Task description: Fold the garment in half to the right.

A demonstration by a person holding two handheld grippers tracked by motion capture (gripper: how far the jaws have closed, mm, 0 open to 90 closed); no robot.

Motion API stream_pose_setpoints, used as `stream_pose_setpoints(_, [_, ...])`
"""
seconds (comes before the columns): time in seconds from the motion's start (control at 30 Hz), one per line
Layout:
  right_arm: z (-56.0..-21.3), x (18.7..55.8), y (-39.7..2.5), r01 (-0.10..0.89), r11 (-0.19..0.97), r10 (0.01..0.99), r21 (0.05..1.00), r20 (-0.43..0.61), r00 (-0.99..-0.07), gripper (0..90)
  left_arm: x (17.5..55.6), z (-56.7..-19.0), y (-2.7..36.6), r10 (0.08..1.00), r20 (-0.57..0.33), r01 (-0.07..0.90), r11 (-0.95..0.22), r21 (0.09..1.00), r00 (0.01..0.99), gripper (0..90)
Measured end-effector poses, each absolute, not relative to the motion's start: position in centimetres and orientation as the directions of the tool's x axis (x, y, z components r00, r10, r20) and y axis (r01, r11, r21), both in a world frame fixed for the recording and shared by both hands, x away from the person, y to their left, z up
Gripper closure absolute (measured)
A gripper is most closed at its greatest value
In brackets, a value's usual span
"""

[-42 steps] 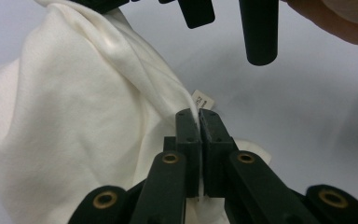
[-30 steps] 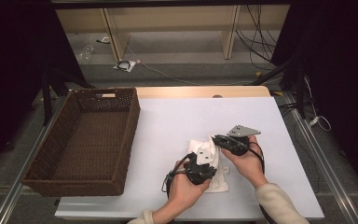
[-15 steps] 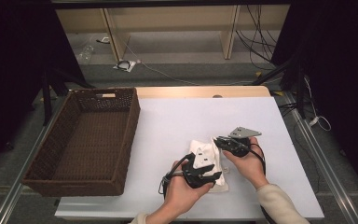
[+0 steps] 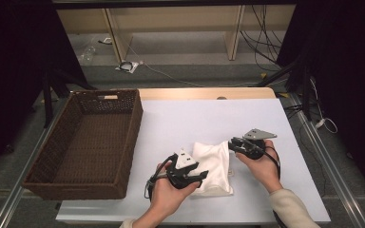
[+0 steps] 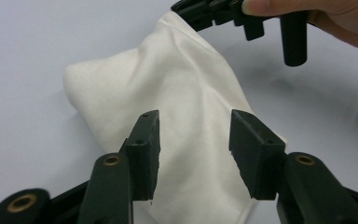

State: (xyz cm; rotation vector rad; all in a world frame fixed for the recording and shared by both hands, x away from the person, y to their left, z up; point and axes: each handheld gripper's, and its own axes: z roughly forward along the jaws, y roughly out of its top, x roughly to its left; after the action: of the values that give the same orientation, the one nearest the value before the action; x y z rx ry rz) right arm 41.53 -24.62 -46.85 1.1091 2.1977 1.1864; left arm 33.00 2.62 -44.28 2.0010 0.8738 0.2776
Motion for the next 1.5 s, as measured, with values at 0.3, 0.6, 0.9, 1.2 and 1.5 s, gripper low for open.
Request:
stream_pose_setpoints(0.3, [-45.9,39.4,-25.3,0.452,0.308,0.789,0.837,0.041,-0.613,68.6,32.8,-44.7,2.9,0.671,-0.15,0.487,-0.348,0.801,0.726,47.4])
stream_pose_setpoints(0.6, [-45.7,37.2,-24.9,0.457,0.293,0.751,0.84,0.093,-0.653,61.0,32.7,-45.1,3.1,0.67,-0.152,0.497,-0.359,0.79,0.726,46.2])
stream_pose_setpoints(0.9, [-46.6,36.4,-23.8,0.492,0.31,0.72,0.813,0.138,-0.681,58.6,32.6,-45.2,3.3,0.669,-0.152,0.498,-0.362,0.788,0.727,46.5])
stream_pose_setpoints(1.2, [-47.3,35.9,-23.3,0.542,0.356,0.712,0.762,0.154,-0.685,85.0,32.5,-45.3,3.3,0.673,-0.148,0.498,-0.364,0.787,0.725,46.8])
stream_pose_setpoints(1.5, [-47.5,35.8,-23.6,0.594,0.353,0.748,0.723,0.164,-0.643,87.3,32.4,-45.4,3.4,0.669,-0.146,0.496,-0.369,0.786,0.729,46.9])
